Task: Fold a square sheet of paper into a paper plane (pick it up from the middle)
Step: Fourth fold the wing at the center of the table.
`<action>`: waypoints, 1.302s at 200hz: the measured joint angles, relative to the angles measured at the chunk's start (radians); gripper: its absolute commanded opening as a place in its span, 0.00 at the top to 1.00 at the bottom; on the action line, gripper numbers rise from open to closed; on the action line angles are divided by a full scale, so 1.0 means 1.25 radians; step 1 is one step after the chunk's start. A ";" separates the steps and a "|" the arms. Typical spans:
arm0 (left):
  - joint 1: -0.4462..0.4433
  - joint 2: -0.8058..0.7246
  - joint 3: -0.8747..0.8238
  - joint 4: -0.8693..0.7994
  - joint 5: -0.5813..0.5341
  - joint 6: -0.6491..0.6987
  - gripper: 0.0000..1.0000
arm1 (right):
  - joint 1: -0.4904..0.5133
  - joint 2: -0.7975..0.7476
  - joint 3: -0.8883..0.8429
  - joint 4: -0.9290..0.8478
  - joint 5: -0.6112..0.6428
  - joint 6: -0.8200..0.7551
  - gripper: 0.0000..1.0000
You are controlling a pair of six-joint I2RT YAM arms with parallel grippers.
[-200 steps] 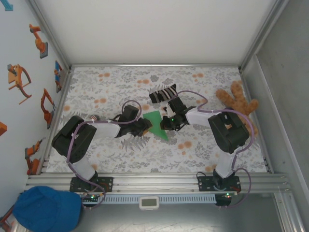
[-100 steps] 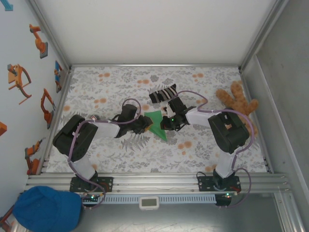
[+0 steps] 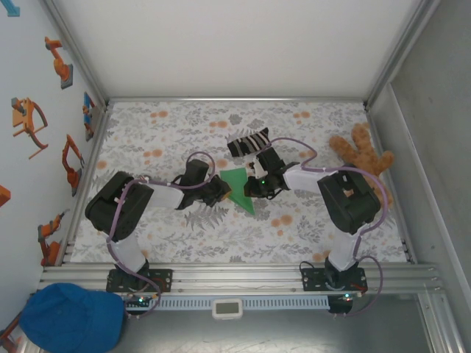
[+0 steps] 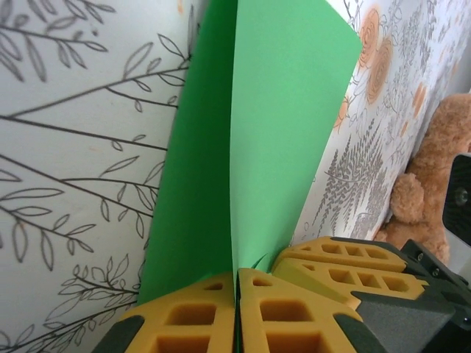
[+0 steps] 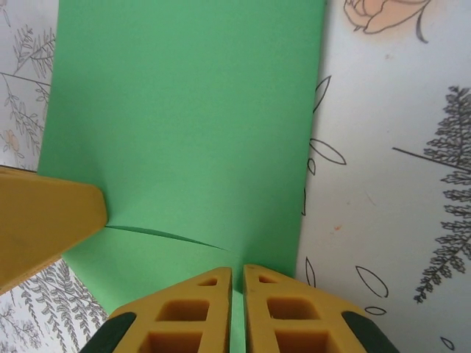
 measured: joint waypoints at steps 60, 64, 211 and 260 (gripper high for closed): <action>0.020 -0.057 -0.031 -0.037 -0.031 0.000 0.96 | 0.000 -0.122 -0.048 0.056 0.087 -0.043 0.64; 0.023 -0.067 -0.034 -0.044 -0.036 0.001 0.96 | 0.000 -0.136 -0.055 0.065 0.098 -0.050 0.64; 0.049 -0.153 0.102 -0.377 -0.159 -0.021 0.96 | 0.290 -0.136 -0.098 0.166 0.397 -0.323 0.69; 0.049 -0.139 0.105 -0.402 -0.159 -0.027 0.95 | 0.293 -0.071 -0.086 0.167 0.422 -0.334 0.73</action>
